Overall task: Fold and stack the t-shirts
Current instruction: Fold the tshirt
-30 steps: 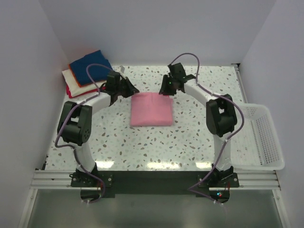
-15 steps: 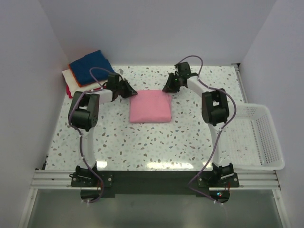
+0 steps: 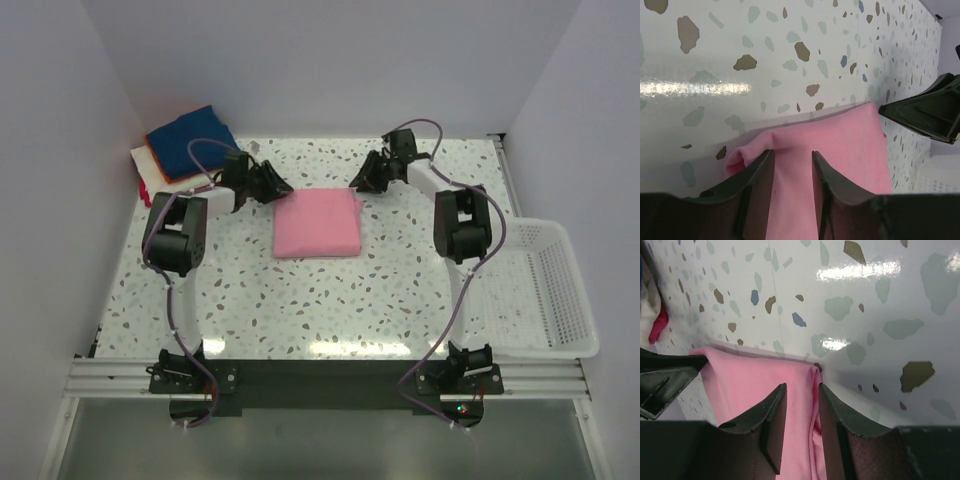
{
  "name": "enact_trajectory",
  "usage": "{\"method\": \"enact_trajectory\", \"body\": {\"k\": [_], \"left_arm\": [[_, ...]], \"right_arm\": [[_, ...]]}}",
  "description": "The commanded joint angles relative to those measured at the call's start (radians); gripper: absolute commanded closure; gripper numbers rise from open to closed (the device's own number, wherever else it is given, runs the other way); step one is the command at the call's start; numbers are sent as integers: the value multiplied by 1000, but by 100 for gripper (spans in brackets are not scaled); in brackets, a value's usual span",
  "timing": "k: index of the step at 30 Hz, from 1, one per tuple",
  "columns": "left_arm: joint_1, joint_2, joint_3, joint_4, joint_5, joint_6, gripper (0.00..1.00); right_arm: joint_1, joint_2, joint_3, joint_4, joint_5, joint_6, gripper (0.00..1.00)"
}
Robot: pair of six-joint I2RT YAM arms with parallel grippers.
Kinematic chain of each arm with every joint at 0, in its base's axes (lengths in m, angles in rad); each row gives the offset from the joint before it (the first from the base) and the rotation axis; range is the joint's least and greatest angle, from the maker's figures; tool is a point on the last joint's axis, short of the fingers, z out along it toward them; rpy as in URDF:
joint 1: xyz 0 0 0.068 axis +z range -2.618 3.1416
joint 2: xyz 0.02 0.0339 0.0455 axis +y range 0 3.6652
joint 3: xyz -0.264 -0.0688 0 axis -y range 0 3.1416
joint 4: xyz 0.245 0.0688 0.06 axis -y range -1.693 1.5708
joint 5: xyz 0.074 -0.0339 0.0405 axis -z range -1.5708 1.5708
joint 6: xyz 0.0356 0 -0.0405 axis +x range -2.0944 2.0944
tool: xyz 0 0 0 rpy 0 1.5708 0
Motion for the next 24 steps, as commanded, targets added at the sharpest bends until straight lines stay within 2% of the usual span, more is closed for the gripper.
{"method": "enact_trajectory", "body": {"k": [1, 4, 11, 13, 17, 18, 24], "left_arm": [[26, -111, 40, 36, 34, 21, 57], [25, -153, 32, 35, 52, 18, 50], [9, -283, -98, 102, 101, -53, 48], [5, -314, -147, 102, 103, -56, 48], [3, -380, -256, 98, 68, -48, 46], [3, -394, -274, 72, 54, -41, 42], [3, -456, -366, -49, -29, 31, 37]], "right_arm": [[-19, -172, -16, -19, 51, -30, 64], [-14, -259, -77, -22, 48, -33, 64], [73, -434, -365, 100, -26, 42, 64], [105, -443, -420, 168, -52, 61, 65], [153, -422, -552, 198, -53, 55, 65], [153, -416, -581, 232, -62, 59, 66], [105, -370, -749, 293, -81, 59, 68]]}}
